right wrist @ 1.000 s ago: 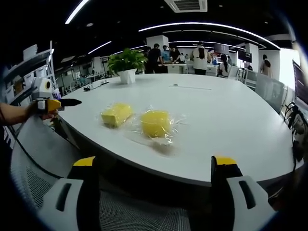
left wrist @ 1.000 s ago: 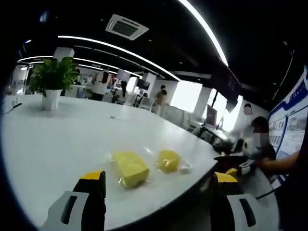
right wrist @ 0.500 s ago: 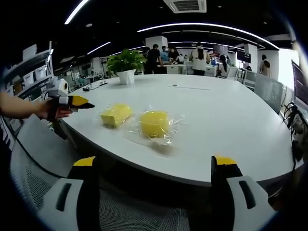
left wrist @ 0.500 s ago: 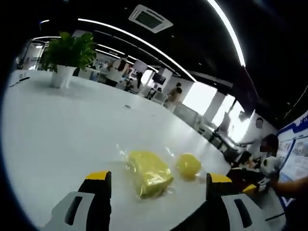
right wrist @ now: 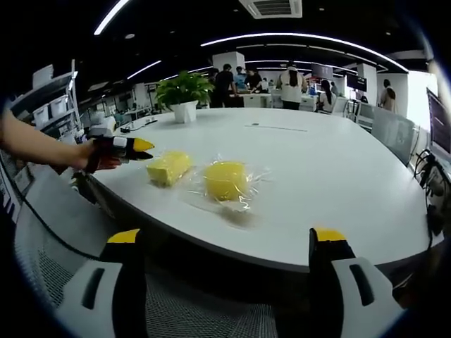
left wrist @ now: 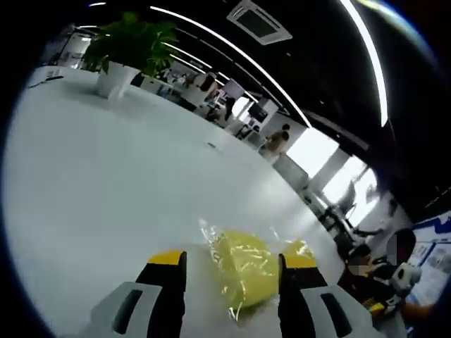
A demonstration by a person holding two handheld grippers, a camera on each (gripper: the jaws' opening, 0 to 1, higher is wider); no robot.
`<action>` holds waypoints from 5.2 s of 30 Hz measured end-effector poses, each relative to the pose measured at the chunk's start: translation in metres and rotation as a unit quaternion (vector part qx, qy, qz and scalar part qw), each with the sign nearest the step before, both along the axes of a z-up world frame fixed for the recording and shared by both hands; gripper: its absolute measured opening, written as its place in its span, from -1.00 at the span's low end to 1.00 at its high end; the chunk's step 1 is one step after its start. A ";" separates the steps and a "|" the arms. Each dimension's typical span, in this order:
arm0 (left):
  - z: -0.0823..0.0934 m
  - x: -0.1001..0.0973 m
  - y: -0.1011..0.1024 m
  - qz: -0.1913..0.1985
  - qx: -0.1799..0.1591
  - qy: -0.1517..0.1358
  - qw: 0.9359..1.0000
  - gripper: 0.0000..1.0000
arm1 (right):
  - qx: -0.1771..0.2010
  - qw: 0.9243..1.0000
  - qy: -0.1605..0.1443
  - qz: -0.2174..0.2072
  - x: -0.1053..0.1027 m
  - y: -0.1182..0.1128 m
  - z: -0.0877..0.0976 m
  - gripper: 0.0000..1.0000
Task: Compare the silicone blocks by pressing each to a similar depth, holding the contact briefly, and releasing to observe deformation and rebound differences across the visible hardness samples.
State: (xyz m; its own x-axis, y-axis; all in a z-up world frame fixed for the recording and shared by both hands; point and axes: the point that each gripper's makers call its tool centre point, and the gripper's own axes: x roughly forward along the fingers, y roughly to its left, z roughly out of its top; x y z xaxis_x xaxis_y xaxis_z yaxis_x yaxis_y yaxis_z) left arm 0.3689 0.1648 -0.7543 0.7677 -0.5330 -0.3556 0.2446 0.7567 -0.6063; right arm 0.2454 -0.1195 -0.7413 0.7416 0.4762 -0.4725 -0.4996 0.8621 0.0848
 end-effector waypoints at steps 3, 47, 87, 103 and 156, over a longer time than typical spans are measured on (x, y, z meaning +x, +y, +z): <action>-0.001 0.006 0.002 0.010 -0.006 0.002 1.000 0.04 | -0.001 1.000 0.000 -0.001 0.000 -0.001 0.000 0.81; 0.061 0.029 -0.046 -0.029 -0.159 -0.034 0.986 -1.00 | -0.012 1.000 0.019 0.003 -0.003 0.000 -0.006 0.79; 0.223 -0.089 -0.136 -0.230 -0.239 -0.186 0.925 -1.00 | 0.019 1.000 -0.009 0.011 -0.002 0.006 0.022 0.82; 0.248 -0.113 -0.147 -0.253 -0.298 -0.190 0.901 -1.00 | 0.206 0.974 -0.047 0.076 -0.014 0.041 0.127 0.68; 0.279 -0.142 -0.161 -0.280 -0.377 -0.217 0.856 -1.00 | 0.311 0.919 -0.067 0.235 -0.037 0.127 0.212 -0.47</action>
State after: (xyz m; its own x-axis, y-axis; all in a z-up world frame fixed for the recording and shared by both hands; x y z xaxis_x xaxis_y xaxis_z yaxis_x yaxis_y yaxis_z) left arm 0.2272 0.0039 -0.4752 0.2896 -0.8135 0.5043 0.7667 -0.1182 -0.6310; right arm 0.2086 0.0076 -0.5298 0.4175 0.9052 0.0798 -0.8458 0.3550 0.3983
